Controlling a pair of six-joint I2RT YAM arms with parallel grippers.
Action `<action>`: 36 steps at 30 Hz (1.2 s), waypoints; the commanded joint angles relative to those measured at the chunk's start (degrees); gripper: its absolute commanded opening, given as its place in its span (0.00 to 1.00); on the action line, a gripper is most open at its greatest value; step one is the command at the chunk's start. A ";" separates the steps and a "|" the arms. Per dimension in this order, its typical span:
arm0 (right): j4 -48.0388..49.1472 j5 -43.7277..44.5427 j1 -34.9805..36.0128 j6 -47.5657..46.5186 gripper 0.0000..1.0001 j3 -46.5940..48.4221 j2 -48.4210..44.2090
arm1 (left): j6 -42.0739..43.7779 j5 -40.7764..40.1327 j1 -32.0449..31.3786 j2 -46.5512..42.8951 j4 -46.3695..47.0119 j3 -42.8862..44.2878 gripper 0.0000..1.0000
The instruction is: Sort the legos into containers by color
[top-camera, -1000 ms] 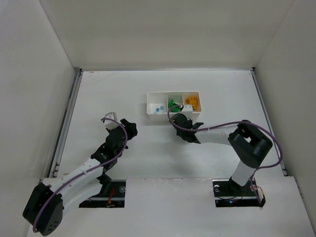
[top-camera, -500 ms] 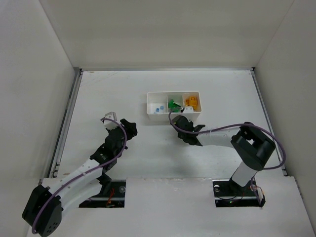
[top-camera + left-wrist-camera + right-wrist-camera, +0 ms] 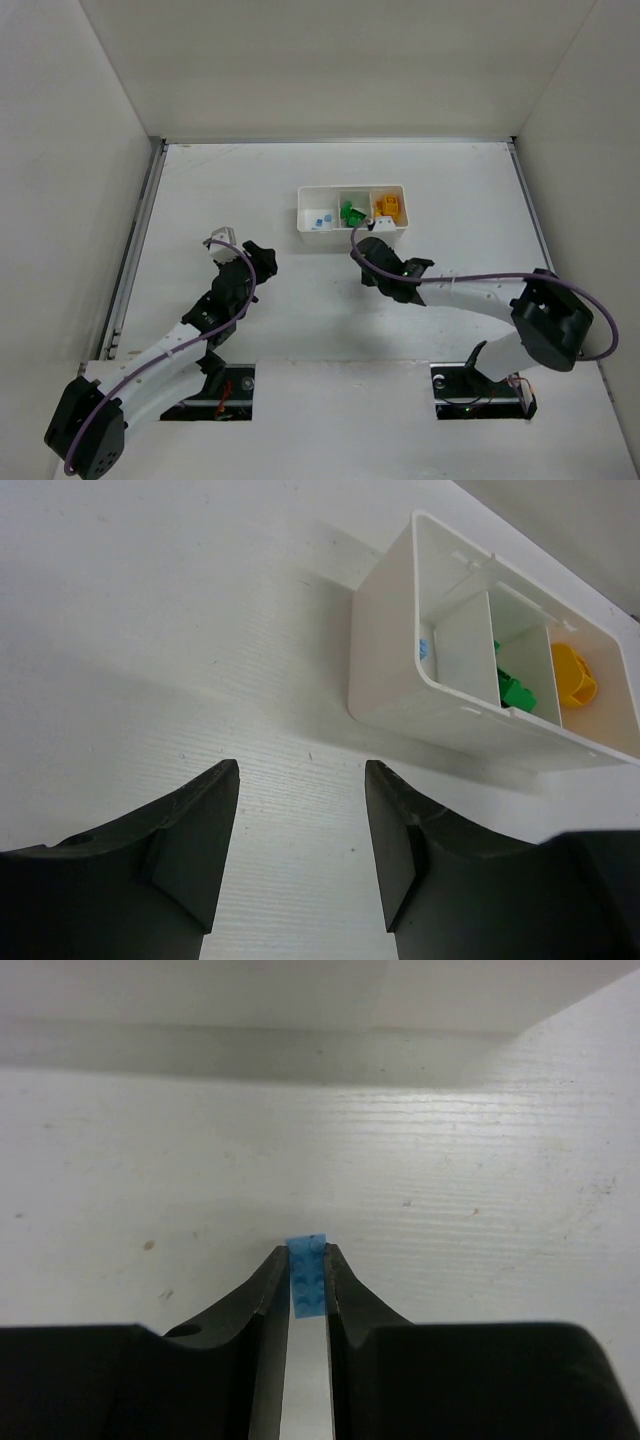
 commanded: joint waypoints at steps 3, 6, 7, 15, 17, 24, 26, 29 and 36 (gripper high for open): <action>0.78 -3.90 1.05 -2.78 0.18 8.15 -3.71 | 0.52 -0.59 0.62 -0.26 0.75 0.02 0.51; 2.63 -7.06 1.05 -5.33 0.18 13.68 -2.23 | 0.34 -0.59 0.79 -0.44 0.05 -0.07 0.53; 2.98 -7.95 0.70 -5.95 0.18 15.70 -1.18 | 0.34 -0.59 0.88 -0.61 -0.30 -0.07 0.55; 8.25 -14.63 -4.30 -8.59 0.18 30.38 12.70 | 0.69 -0.68 3.43 0.35 -0.22 -1.30 0.76; 8.78 -14.46 -4.84 -8.76 0.19 33.11 16.22 | 0.69 -0.50 3.96 0.18 -0.39 -1.56 1.00; 9.40 -11.03 -6.51 -8.86 0.33 36.99 22.30 | -0.10 -1.82 5.01 -2.28 -1.18 -3.93 1.00; 10.89 -11.12 -6.68 -8.94 0.44 36.38 22.13 | -0.10 -1.56 5.36 -1.67 -1.10 -3.76 1.00; 11.77 -11.47 -6.68 -8.77 0.50 35.24 20.99 | -0.10 -1.55 5.45 -0.53 -0.66 -3.41 1.00; 18.17 -9.37 -6.68 -8.50 0.54 23.14 9.15 | -0.19 -2.34 4.84 1.23 -2.23 -1.30 1.00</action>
